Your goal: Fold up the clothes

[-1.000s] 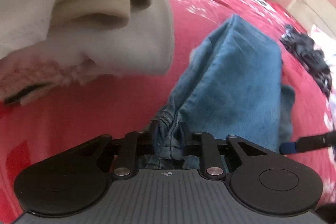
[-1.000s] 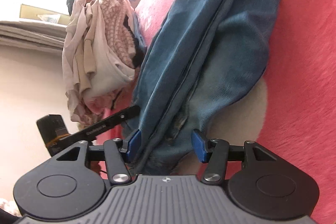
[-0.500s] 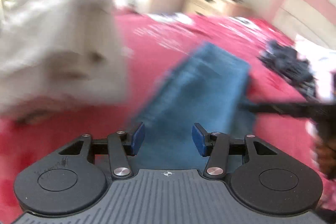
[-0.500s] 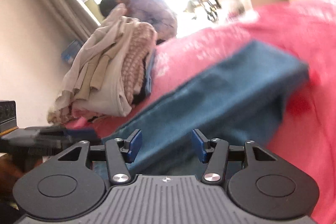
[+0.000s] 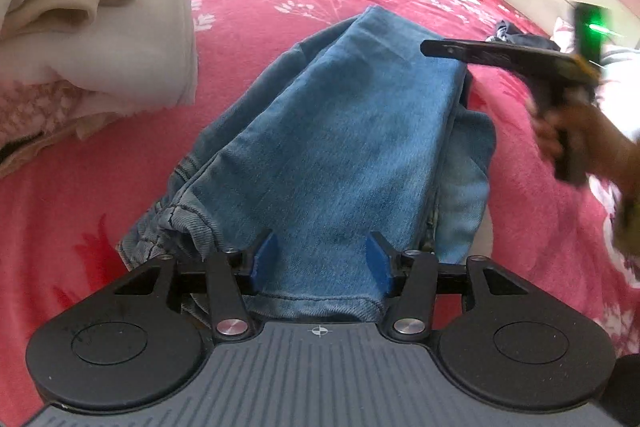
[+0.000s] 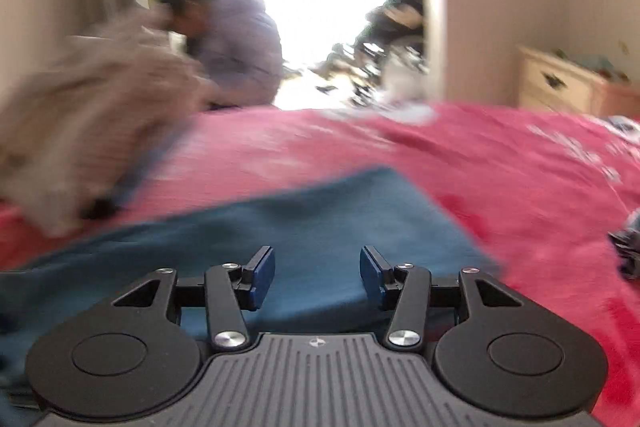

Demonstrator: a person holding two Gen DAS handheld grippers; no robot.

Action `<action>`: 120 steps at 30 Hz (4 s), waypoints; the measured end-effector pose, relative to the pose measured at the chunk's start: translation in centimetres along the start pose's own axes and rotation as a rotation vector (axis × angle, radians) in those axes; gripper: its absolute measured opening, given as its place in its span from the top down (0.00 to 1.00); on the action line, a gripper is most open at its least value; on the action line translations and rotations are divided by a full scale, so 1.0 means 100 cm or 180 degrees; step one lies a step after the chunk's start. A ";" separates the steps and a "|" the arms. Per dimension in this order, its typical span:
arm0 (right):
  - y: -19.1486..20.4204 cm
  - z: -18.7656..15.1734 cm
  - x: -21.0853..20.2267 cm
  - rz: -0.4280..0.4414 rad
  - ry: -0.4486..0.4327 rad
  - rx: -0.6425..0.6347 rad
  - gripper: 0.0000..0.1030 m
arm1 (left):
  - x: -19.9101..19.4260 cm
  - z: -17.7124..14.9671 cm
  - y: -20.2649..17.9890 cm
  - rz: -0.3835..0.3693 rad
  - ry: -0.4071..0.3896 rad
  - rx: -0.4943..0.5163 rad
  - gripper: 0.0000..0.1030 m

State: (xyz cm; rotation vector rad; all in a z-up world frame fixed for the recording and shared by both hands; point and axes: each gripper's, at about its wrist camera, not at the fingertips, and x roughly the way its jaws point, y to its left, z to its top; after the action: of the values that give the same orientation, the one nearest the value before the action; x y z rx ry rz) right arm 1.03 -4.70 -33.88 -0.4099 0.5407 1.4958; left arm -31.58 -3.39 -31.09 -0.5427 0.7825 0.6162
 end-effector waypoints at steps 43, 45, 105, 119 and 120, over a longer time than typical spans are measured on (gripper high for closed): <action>-0.021 0.021 0.049 -0.0450 0.0459 -0.0717 0.80 | 0.003 -0.006 0.002 -0.0081 -0.0047 -0.0025 0.50; -0.024 0.036 0.042 -0.0556 0.0279 -0.0600 0.80 | 0.003 -0.007 0.002 -0.0071 -0.0051 -0.0040 0.50; 0.001 -0.048 -0.068 0.0419 0.0885 0.2262 0.89 | -0.004 -0.012 0.001 0.0012 -0.0093 -0.0162 0.48; -0.056 -0.105 -0.083 0.1074 0.0430 0.4330 0.68 | -0.004 -0.011 0.001 0.0012 -0.0070 -0.0143 0.47; -0.057 -0.100 -0.078 0.1033 0.0417 0.4286 0.68 | -0.004 -0.011 0.001 0.0019 -0.0069 -0.0141 0.47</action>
State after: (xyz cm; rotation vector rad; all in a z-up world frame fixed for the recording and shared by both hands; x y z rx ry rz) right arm 5.91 -17.05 -38.04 0.6663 1.5972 1.0854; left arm -32.35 -4.17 -31.48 -0.5736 0.7518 0.6449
